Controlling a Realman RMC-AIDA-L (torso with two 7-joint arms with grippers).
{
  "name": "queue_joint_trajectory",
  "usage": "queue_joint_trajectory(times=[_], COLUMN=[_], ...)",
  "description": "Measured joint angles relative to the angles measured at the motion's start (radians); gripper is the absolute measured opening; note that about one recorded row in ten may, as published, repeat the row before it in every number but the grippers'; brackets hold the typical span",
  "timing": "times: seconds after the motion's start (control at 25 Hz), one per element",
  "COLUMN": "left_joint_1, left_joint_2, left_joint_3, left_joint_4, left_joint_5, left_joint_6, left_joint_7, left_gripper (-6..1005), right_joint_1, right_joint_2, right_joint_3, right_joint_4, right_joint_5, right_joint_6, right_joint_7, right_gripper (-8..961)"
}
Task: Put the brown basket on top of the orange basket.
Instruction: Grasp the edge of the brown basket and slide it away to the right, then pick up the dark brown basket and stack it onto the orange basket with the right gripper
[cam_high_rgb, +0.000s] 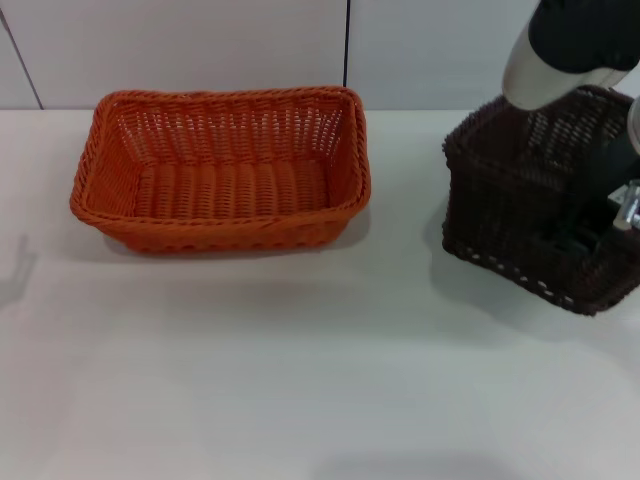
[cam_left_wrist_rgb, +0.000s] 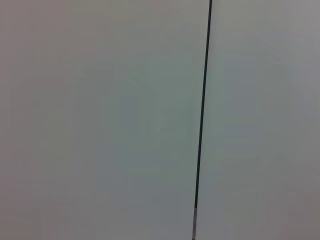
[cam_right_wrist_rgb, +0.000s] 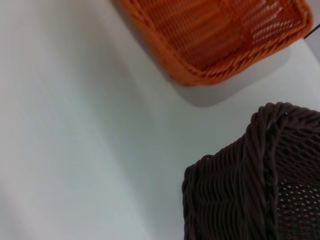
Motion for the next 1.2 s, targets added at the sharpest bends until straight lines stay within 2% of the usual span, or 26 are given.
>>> queue_joint_trajectory(times=[0.48, 0.68, 0.76, 0.96, 1.08, 1.16, 1.2], left_joint_1=[-0.001, -0.001, -0.001, -0.001, -0.001, -0.004, -0.003], left_joint_2=[0.0, 0.0, 0.0, 0.0, 0.0, 0.0, 0.0], left_joint_3=[-0.001, -0.002, -0.003, -0.003, -0.004, -0.007, -0.007], left_joint_4=[-0.002, -0.002, -0.002, 0.0, 0.0, -0.002, -0.002], left_joint_5=[0.0, 0.0, 0.0, 0.0, 0.0, 0.0, 0.0], left_joint_6=[0.007, 0.008, 0.008, 0.008, 0.008, 0.008, 0.008], left_joint_7=[-0.005, -0.013, -0.013, -0.019, -0.024, -0.029, -0.029], left_gripper=[838, 838, 838, 838, 838, 838, 838], right_joint_1=[0.022, 0.013, -0.003, 0.0, -0.028, -0.072, -0.072], right_joint_2=[0.0, 0.0, 0.001, 0.004, 0.018, 0.033, 0.033], right_joint_3=[-0.044, -0.08, -0.13, -0.158, -0.19, -0.203, -0.203], right_joint_4=[0.122, 0.129, 0.131, 0.097, 0.092, 0.096, 0.096], right_joint_5=[-0.032, -0.04, -0.063, -0.07, -0.069, -0.071, -0.071], right_joint_6=[0.001, 0.094, 0.164, 0.22, 0.279, 0.347, 0.347], right_joint_7=[-0.052, -0.139, -0.203, -0.281, -0.394, -0.509, -0.509], right_gripper=[159, 159, 158, 159, 159, 158, 158])
